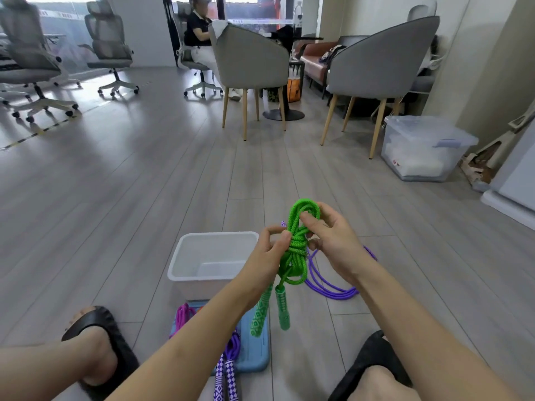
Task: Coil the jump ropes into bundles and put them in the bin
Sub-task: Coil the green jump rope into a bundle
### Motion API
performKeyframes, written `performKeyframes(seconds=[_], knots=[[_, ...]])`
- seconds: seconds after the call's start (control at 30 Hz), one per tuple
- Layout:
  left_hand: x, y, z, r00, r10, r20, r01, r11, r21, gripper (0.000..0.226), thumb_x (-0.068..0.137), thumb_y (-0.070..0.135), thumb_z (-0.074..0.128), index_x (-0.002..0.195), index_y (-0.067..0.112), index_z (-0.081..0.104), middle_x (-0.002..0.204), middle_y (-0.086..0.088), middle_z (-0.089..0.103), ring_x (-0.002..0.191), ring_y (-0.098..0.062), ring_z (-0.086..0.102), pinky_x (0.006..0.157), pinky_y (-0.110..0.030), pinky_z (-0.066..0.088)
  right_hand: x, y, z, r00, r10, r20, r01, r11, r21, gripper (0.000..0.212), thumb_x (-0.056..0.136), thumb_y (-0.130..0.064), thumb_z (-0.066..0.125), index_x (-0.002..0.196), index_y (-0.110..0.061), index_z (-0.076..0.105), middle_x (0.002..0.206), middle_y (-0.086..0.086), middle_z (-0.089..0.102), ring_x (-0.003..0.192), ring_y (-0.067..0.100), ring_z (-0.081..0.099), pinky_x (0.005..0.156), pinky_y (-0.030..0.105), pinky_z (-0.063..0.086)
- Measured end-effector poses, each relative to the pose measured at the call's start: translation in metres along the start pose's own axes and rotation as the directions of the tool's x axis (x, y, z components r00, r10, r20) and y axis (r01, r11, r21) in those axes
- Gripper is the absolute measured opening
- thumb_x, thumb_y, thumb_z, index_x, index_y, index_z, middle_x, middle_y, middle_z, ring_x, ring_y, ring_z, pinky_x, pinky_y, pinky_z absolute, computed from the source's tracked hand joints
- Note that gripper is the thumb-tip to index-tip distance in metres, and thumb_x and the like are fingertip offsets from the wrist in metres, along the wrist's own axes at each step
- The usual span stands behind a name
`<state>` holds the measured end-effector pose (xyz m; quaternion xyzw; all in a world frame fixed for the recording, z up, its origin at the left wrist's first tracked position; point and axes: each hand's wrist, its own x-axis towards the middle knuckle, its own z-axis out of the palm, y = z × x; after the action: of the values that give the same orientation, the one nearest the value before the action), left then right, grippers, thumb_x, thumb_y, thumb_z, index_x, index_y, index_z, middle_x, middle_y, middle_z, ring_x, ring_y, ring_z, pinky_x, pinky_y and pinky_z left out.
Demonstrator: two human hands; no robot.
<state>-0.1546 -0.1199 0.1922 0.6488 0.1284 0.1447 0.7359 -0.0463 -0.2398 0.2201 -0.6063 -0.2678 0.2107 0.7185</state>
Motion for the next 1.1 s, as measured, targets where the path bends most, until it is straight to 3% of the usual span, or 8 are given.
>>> performKeyframes(seconds=[0.13,0.3,0.47,0.57,0.7,0.8,0.9,1.1], knots=[[-0.008,-0.020,-0.009,0.982,-0.096,-0.160,0.080,0.991,-0.105,0.033,0.105,0.037,0.050,0.122,0.009,0.045,0.095,-0.005,0.076,0.090,-0.021,0.075,0.077,-0.038,0.061,-0.010,0.040,0.013,0.994,0.092,0.052,-0.075,0.964,-0.254,0.034,0.090,-0.036,0.076,0.120,-0.021,0.071,0.109,-0.001,0.076,0.096,0.012,0.071,0.073,0.023,0.056],[-0.017,-0.038,-0.026,0.977,-0.105,-0.184,0.093,0.993,-0.073,0.023,0.108,0.038,0.042,0.116,0.016,0.043,0.104,-0.012,0.073,0.096,-0.025,0.074,0.088,-0.047,0.060,-0.019,0.064,0.030,0.993,0.119,0.027,-0.111,0.975,-0.191,0.020,0.095,-0.018,0.072,0.116,-0.022,0.072,0.110,0.008,0.074,0.099,0.021,0.075,0.076,0.027,0.059],[-0.026,-0.052,-0.050,0.987,-0.056,-0.150,0.069,0.994,0.088,0.020,0.108,0.031,0.048,0.114,0.012,0.048,0.111,-0.018,0.068,0.104,-0.031,0.070,0.093,-0.049,0.058,-0.024,0.081,0.040,0.994,0.106,-0.004,-0.105,0.977,-0.185,0.019,0.095,-0.015,0.071,0.113,-0.018,0.073,0.109,0.011,0.075,0.104,0.023,0.073,0.090,0.039,0.061],[-0.031,-0.066,-0.070,0.990,-0.010,-0.142,0.053,0.950,0.307,0.013,0.107,0.025,0.049,0.108,0.016,0.057,0.103,-0.008,0.067,0.098,-0.023,0.066,0.086,-0.036,0.053,-0.027,0.092,0.042,0.984,0.179,-0.020,-0.180,0.972,-0.150,0.013,0.095,-0.011,0.069,0.107,-0.014,0.075,0.102,0.011,0.078,0.097,0.021,0.074,0.087,0.037,0.060],[-0.037,-0.104,-0.110,0.985,0.118,-0.125,0.012,0.674,0.739,0.017,0.104,0.026,0.052,0.117,0.019,0.061,0.107,0.000,0.063,0.097,-0.017,0.060,0.088,-0.040,0.052,-0.033,0.109,0.044,0.923,0.385,0.009,-0.380,0.915,-0.136,0.008,0.096,-0.016,0.068,0.098,-0.017,0.076,0.087,0.002,0.078,0.075,0.012,0.074,0.064,0.025,0.057],[-0.047,-0.132,-0.130,0.985,0.135,-0.111,0.046,0.411,0.911,0.026,0.105,0.032,0.049,0.126,0.020,0.058,0.119,-0.001,0.059,0.107,-0.021,0.058,0.083,-0.038,0.050,-0.031,0.131,0.041,0.871,0.491,-0.016,-0.487,0.859,-0.159,0.013,0.096,-0.023,0.067,0.097,-0.014,0.077,0.081,0.001,0.076,0.067,0.015,0.070,0.060,0.024,0.053],[-0.052,-0.162,-0.146,0.994,0.053,-0.095,0.082,0.203,0.976,0.030,0.105,0.035,0.047,0.130,0.021,0.056,0.123,-0.001,0.058,0.116,-0.025,0.055,0.082,-0.040,0.048,-0.030,0.164,0.042,0.830,0.556,-0.037,-0.547,0.799,-0.249,0.016,0.094,-0.023,0.069,0.098,-0.010,0.077,0.078,0.004,0.073,0.058,0.014,0.065,0.053,0.021,0.048],[-0.047,-0.212,-0.171,0.990,-0.122,-0.077,0.079,0.014,0.997,0.038,0.098,0.041,0.055,0.132,0.024,0.058,0.128,-0.001,0.060,0.123,-0.028,0.053,0.088,-0.043,0.048,-0.034,0.248,0.059,0.749,0.652,-0.119,-0.649,0.684,-0.334,0.014,0.093,-0.018,0.073,0.100,-0.007,0.076,0.085,0.008,0.076,0.065,0.018,0.071,0.054,0.025,0.055]])
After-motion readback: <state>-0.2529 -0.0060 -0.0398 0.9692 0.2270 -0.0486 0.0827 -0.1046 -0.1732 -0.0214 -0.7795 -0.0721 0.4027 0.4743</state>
